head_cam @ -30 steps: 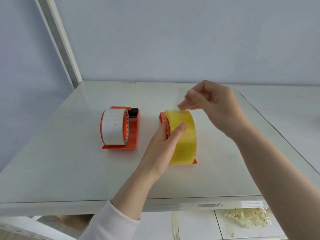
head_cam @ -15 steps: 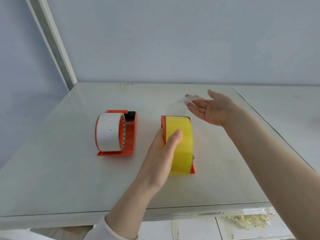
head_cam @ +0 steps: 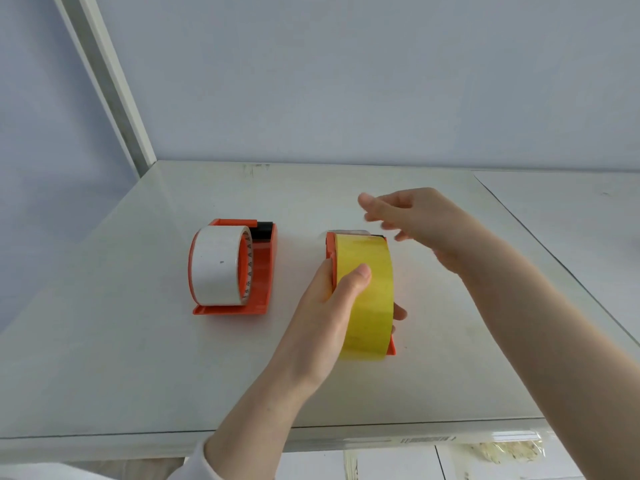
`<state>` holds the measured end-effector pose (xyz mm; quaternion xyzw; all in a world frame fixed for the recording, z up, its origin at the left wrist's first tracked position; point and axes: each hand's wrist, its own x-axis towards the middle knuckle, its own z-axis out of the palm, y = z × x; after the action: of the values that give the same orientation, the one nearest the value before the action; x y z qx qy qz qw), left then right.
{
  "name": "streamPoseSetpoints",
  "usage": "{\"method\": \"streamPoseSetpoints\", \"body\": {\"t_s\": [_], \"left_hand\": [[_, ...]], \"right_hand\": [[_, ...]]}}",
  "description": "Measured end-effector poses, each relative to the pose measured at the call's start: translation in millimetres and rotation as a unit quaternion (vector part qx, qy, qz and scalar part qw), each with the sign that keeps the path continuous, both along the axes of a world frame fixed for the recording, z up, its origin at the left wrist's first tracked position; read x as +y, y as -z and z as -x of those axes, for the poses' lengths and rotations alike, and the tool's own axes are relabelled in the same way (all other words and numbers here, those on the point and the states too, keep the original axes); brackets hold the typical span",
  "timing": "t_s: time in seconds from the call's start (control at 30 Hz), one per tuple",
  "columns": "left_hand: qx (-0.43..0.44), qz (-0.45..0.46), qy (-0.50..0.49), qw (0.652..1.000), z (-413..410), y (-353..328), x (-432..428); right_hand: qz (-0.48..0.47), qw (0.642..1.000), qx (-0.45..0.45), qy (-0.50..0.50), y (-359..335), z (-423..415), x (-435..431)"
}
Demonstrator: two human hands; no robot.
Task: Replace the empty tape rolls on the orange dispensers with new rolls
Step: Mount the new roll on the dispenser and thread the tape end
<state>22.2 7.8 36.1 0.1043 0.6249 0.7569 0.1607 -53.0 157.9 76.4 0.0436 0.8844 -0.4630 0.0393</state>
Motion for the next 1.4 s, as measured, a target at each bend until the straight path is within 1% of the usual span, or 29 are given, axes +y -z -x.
{"method": "streamPoseSetpoints", "body": {"t_s": [0.03,0.07,0.13,0.17,0.33,0.53,0.6,0.67,0.73,0.87,1.0,1.07,1.13,1.3,1.4], "left_hand": [[-0.002,0.0,0.0,1.0,0.2,0.2,0.1],[-0.005,-0.001,-0.001,1.0,0.0,0.1,0.3],[-0.007,0.0,-0.003,1.0,0.0,0.5,0.2],[-0.006,0.003,-0.004,1.0,0.1,1.1,0.1],[-0.012,-0.003,0.0,1.0,-0.1,1.0,-0.2],[-0.011,-0.011,0.001,1.0,0.5,2.2,-0.1],[-0.011,-0.011,0.0,1.0,1.0,2.5,-0.6],[-0.015,-0.012,-0.001,1.0,1.3,2.3,-0.8],[-0.019,-0.006,-0.007,1.0,1.9,0.6,0.8],[-0.024,0.004,-0.035,0.999,5.0,-2.5,6.0],[-0.004,-0.019,-0.071,0.997,0.8,2.1,8.1],[0.012,-0.027,-0.081,0.996,-3.9,5.9,8.3],[0.021,-0.034,-0.08,0.996,-7.2,10.6,7.8],[0.05,-0.024,-0.062,0.997,-11.8,16.6,4.0],[0.05,-0.02,-0.068,0.996,-13.3,19.1,2.0]], "right_hand": [[-0.047,0.999,-0.017,0.007,0.0,1.2,1.2],[-0.085,0.995,-0.045,-0.007,-1.1,2.0,1.6],[-0.119,0.986,-0.098,-0.058,-2.7,4.3,-0.7],[-0.118,0.985,-0.104,-0.073,-2.9,6.2,-2.8],[-0.104,0.99,-0.055,-0.079,-0.7,18.1,-10.2],[0.005,0.999,-0.015,-0.045,1.4,15.6,-5.8],[0.078,0.996,-0.014,-0.043,3.1,12.8,-3.0],[0.177,0.983,-0.022,-0.039,4.0,11.9,-0.2],[0.229,0.973,-0.009,-0.015,4.0,12.5,2.0],[0.214,0.976,0.031,0.034,10.2,12.0,2.0],[0.195,0.965,0.108,0.14,27.5,6.0,7.4],[0.171,0.96,0.143,0.168,34.9,-0.3,11.8],[0.156,0.958,0.168,0.172,40.3,-5.3,14.0],[0.128,0.961,0.188,0.158,47.3,-9.1,13.1],[0.096,0.965,0.203,0.139,43.3,-10.3,13.6]]}}
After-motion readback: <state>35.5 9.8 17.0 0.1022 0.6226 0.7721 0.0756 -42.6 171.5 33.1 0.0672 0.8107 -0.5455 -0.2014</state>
